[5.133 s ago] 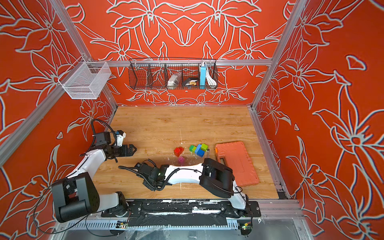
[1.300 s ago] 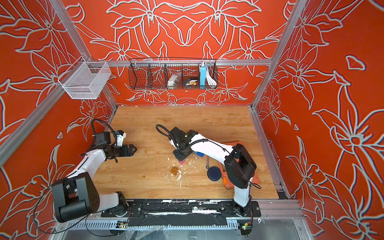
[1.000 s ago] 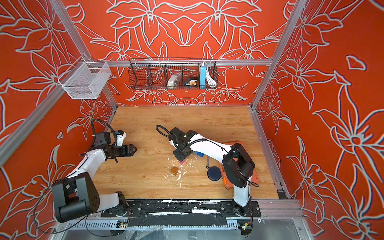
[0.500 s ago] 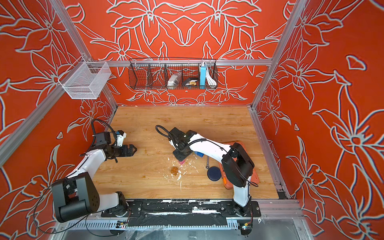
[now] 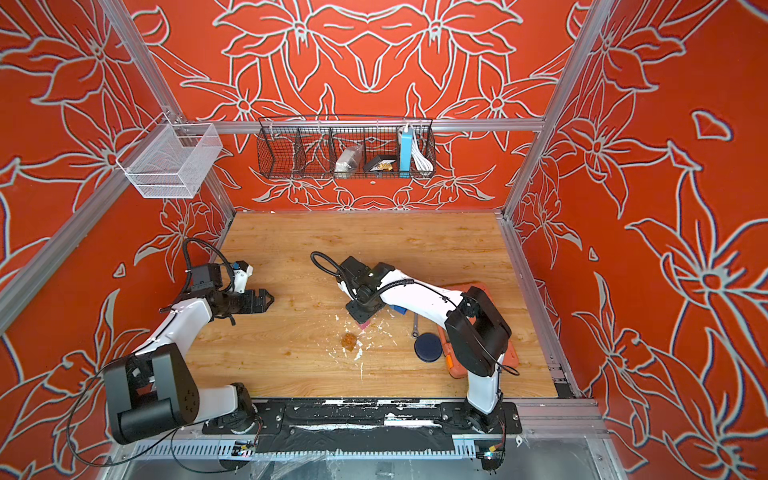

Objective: Assemble the letter h with lego
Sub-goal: Assemble the lego brick with the lego brick, then pick up the lego brick from the center of the board.

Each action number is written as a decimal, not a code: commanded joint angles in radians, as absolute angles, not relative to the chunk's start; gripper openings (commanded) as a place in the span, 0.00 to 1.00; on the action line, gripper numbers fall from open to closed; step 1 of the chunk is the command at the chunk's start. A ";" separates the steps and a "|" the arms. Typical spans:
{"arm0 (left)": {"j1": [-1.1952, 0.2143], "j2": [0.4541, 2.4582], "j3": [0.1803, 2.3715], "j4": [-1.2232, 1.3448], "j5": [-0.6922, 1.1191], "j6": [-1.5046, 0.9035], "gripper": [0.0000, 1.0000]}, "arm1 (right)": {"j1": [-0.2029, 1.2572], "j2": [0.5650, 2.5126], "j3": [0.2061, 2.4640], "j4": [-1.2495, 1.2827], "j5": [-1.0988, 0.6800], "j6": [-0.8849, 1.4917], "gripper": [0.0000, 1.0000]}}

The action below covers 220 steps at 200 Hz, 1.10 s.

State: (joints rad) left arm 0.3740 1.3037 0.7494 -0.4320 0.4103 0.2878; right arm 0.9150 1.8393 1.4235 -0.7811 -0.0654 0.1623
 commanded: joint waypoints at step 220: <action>0.377 1.317 0.755 -0.448 0.432 0.297 0.99 | 0.960 1.966 1.537 -0.917 0.017 0.163 0.20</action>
